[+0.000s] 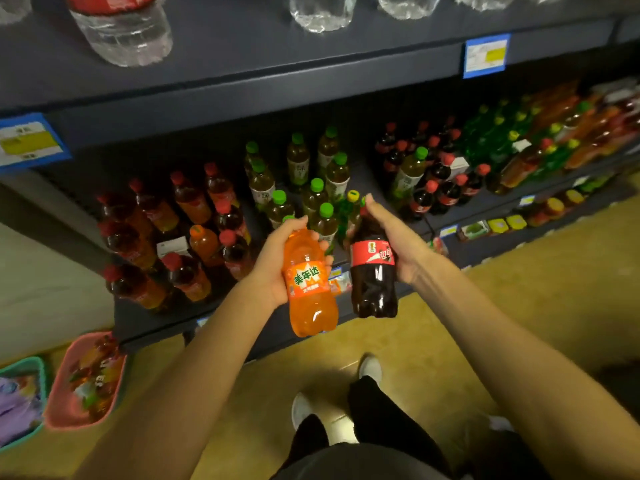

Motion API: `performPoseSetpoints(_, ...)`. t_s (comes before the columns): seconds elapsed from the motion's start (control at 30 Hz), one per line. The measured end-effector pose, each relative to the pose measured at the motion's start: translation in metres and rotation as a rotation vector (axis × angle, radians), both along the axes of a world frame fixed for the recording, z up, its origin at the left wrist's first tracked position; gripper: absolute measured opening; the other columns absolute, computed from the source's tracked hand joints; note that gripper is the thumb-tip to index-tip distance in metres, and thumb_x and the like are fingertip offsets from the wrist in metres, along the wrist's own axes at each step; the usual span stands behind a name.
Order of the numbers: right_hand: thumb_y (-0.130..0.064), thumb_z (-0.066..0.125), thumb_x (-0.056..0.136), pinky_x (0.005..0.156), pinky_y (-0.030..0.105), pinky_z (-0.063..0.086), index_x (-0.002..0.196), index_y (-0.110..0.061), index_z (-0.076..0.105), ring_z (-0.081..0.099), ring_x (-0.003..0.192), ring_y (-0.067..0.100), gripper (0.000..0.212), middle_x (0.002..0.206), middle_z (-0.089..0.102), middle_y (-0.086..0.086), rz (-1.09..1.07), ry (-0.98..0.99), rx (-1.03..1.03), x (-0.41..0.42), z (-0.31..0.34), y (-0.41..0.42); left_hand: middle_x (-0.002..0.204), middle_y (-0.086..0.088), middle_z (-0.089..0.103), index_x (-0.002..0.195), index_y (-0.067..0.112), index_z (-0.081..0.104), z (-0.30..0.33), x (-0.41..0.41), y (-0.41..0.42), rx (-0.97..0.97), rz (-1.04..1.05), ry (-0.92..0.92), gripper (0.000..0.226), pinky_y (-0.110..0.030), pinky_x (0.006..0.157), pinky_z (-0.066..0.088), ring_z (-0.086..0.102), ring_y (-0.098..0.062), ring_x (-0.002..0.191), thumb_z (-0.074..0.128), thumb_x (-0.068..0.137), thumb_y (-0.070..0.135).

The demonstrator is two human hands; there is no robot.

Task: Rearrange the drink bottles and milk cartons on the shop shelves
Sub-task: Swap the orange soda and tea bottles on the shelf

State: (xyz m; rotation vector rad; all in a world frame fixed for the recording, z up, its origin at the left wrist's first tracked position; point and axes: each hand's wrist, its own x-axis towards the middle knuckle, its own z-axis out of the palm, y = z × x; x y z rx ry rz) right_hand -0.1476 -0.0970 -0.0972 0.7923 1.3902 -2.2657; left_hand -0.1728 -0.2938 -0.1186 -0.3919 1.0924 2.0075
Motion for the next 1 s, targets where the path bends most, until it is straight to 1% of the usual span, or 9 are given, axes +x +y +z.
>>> performPoseSetpoints(0.17, -0.056, 0.060, 0.089, 0.062, 0.030, 0.058, 0.081, -0.014, 0.065, 0.068, 0.060, 0.018, 0.043, 0.070, 0.071, 0.004, -0.082, -0.053, 0.124, 0.033, -0.004, 0.039, 0.080, -0.008, 0.067, 0.079, 0.013, 0.063, -0.001, 0.001, 0.040, 0.004, -0.124, -0.030, 0.031, -0.033, 0.066, 0.057, 0.067, -0.027, 0.072, 0.068, 0.080, 0.043)
performPoseSetpoints(0.27, -0.056, 0.062, 0.088, 0.078, 0.040, 0.057, 0.078, -0.012, 0.062, 0.067, 0.064, 0.023, 0.046, 0.069, 0.069, 0.006, -0.181, -0.051, 0.135, 0.050, -0.008, 0.066, 0.082, -0.009, 0.068, 0.083, 0.012, 0.064, -0.001, 0.004, 0.067, 0.022, -0.175, -0.079, 0.032, -0.037, 0.066, 0.058, 0.068, -0.028, 0.074, 0.070, 0.082, 0.044)
performPoseSetpoints(0.37, -0.065, 0.064, 0.080, 0.089, 0.046, 0.054, 0.080, -0.010, 0.064, 0.067, 0.080, 0.029, 0.055, 0.078, 0.068, 0.009, -0.213, -0.069, 0.128, 0.064, -0.014, 0.093, 0.082, -0.009, 0.069, 0.083, 0.012, 0.064, -0.003, 0.008, 0.098, 0.007, -0.209, -0.081, 0.033, -0.039, 0.064, 0.059, 0.069, -0.028, 0.074, 0.067, 0.086, 0.044)
performPoseSetpoints(0.43, -0.067, 0.065, 0.077, 0.083, 0.048, 0.057, 0.081, -0.009, 0.064, 0.067, 0.084, 0.031, 0.058, 0.081, 0.068, 0.011, -0.229, -0.068, 0.120, 0.072, -0.018, 0.111, 0.084, -0.009, 0.069, 0.083, 0.012, 0.064, -0.006, 0.012, 0.118, 0.007, -0.234, -0.086, 0.034, -0.045, 0.075, 0.059, 0.070, -0.030, 0.080, 0.067, 0.086, 0.046)
performPoseSetpoints(0.5, -0.067, 0.064, 0.079, 0.069, 0.042, 0.060, 0.087, -0.009, 0.064, 0.070, 0.073, 0.027, 0.059, 0.079, 0.070, 0.010, -0.272, -0.077, 0.132, 0.078, -0.020, 0.129, 0.086, -0.010, 0.069, 0.084, 0.012, 0.065, -0.009, 0.016, 0.139, -0.005, -0.259, -0.085, 0.035, -0.048, 0.085, 0.057, 0.070, -0.033, 0.084, 0.069, 0.085, 0.046)
performPoseSetpoints(0.63, -0.063, 0.066, 0.081, 0.059, 0.036, 0.057, 0.124, -0.004, 0.057, 0.071, 0.066, 0.027, 0.074, 0.090, 0.069, 0.015, -0.381, -0.070, 0.143, 0.085, -0.025, 0.174, 0.083, -0.009, 0.069, 0.083, 0.012, 0.065, -0.010, 0.025, 0.183, -0.044, -0.284, -0.088, 0.034, -0.042, 0.075, 0.057, 0.068, -0.028, 0.073, 0.071, 0.082, 0.046)
performPoseSetpoints(0.67, -0.062, 0.067, 0.081, 0.058, 0.036, 0.057, 0.127, -0.005, 0.055, 0.070, 0.065, 0.027, 0.074, 0.089, 0.068, 0.016, -0.390, -0.069, 0.152, 0.086, -0.026, 0.187, 0.083, -0.009, 0.069, 0.083, 0.012, 0.065, -0.010, 0.028, 0.196, -0.053, -0.284, -0.089, 0.034, -0.041, 0.072, 0.056, 0.067, -0.027, 0.072, 0.072, 0.081, 0.045)
performPoseSetpoints(0.87, -0.059, 0.065, 0.083, 0.061, 0.037, 0.057, 0.102, -0.009, 0.058, 0.067, 0.058, 0.026, 0.054, 0.070, 0.068, 0.011, -0.375, -0.100, 0.216, 0.094, -0.025, 0.265, 0.080, -0.007, 0.065, 0.078, 0.013, 0.063, -0.009, 0.043, 0.276, -0.056, -0.266, -0.096, 0.029, -0.034, 0.065, 0.055, 0.064, -0.023, 0.066, 0.066, 0.083, 0.041)
performPoseSetpoints(1.0, -0.061, 0.065, 0.082, 0.065, 0.036, 0.058, 0.101, -0.010, 0.060, 0.066, 0.057, 0.023, 0.054, 0.069, 0.068, 0.008, -0.348, -0.121, 0.226, 0.091, -0.026, 0.308, 0.079, -0.006, 0.066, 0.080, 0.013, 0.063, -0.013, 0.054, 0.322, -0.036, -0.220, -0.110, 0.028, -0.033, 0.065, 0.055, 0.064, -0.022, 0.064, 0.066, 0.081, 0.041)
